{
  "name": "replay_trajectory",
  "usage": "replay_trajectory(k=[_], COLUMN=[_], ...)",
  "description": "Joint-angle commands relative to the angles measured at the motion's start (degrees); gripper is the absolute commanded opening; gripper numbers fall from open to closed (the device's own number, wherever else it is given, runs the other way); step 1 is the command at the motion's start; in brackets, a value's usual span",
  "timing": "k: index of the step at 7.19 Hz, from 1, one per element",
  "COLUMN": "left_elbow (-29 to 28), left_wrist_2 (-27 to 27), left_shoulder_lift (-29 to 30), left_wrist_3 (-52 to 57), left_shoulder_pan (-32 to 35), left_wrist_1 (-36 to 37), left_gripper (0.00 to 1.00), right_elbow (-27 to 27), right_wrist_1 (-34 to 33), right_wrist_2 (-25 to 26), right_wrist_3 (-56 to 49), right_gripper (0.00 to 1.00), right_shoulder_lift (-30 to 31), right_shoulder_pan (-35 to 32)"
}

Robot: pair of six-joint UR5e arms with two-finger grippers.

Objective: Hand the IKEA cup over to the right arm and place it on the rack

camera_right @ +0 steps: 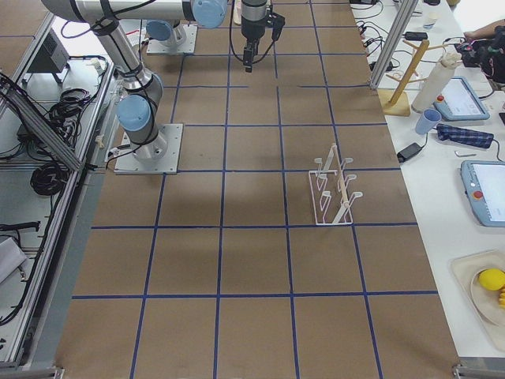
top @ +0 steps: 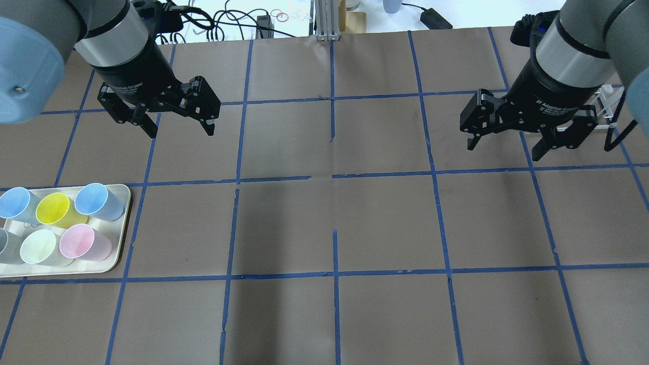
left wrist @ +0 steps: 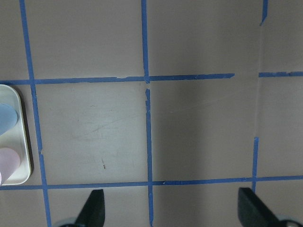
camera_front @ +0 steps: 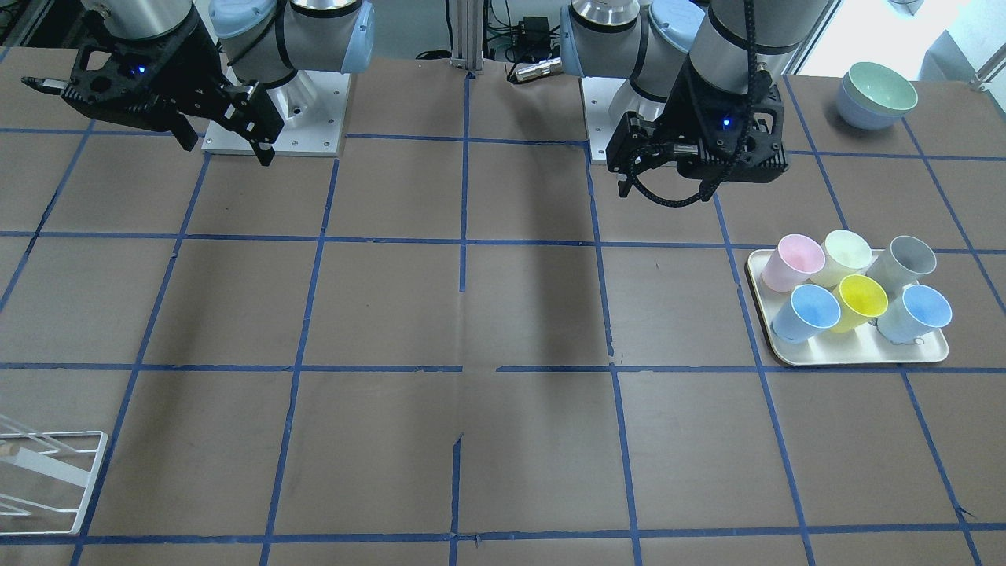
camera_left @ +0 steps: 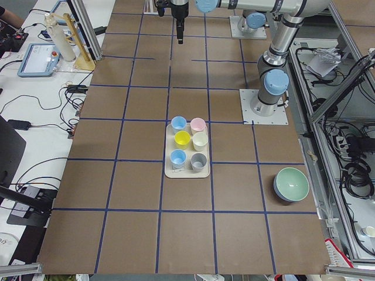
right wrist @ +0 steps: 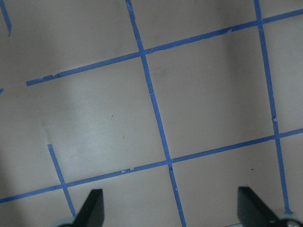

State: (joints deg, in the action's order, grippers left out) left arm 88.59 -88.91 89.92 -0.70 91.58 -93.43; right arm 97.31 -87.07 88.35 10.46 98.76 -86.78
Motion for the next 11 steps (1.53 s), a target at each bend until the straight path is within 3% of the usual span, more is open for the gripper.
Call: replay_trajectory(k=[1,9,11], left_elbow=[-0.17,0.09,0.96], left_wrist_2=[-0.04,0.14,-0.04], left_shoulder_lift=[0.0,-0.09,-0.18], left_wrist_3=[0.0,1.58,7.34], left_shoulder_pan=[0.0,-0.35,-2.88], left_wrist_1=[0.0,0.0,0.26], left_gripper=[1.0,1.0,1.0], right_elbow=[-0.02,0.16,0.16], right_wrist_1=[-0.03,-0.03,0.06], right_wrist_2=[0.5,-0.37,-0.2], right_wrist_3=[-0.09,-0.27,-0.27], right_gripper=[1.0,1.0,1.0], right_shoulder_lift=[0.03,0.03,0.12], right_shoulder_pan=[-0.05,-0.05,-0.05])
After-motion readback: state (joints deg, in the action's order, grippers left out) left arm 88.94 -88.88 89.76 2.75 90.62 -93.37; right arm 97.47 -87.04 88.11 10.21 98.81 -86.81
